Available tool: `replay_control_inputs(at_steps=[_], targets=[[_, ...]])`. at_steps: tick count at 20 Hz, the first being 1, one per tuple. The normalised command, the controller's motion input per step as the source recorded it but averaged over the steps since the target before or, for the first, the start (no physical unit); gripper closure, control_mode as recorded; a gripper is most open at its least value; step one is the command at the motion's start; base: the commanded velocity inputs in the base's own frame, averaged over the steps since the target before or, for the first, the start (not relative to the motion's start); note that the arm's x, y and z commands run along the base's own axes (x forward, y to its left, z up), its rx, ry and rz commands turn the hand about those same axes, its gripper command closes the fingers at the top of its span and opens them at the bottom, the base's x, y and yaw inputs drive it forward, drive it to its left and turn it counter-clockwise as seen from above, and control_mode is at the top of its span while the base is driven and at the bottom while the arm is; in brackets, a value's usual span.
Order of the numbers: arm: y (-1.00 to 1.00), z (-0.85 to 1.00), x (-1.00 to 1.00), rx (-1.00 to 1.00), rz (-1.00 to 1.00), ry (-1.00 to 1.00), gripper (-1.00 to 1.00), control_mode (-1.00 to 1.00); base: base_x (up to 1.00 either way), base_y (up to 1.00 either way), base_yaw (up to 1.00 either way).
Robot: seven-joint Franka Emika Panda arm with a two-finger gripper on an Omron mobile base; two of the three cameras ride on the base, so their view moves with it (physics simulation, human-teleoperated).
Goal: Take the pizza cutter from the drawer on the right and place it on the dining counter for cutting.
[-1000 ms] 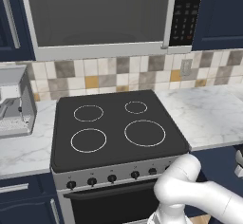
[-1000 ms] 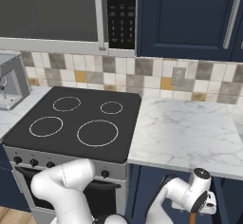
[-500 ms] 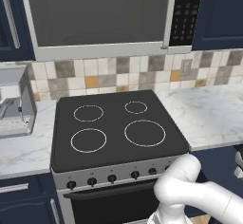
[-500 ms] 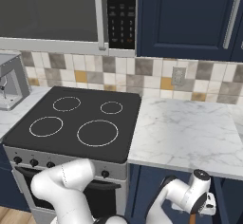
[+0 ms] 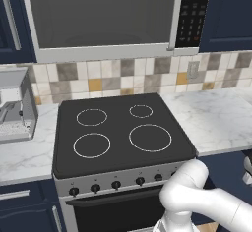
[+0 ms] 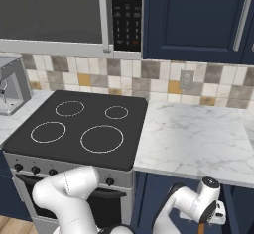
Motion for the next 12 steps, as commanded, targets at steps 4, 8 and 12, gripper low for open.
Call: replay_control_inputs(at_steps=[4,8,12], targets=[[0.00,0.00,0.00,0.00,0.00,0.00,1.00,-1.00,0.00,0.00,0.00],[0.00,0.00,0.00,0.00,0.00,0.00,1.00,-1.00,0.00,0.00,0.00],[0.00,0.00,0.00,0.00,0.00,0.00,1.00,-1.00,0.00,0.00,0.00]])
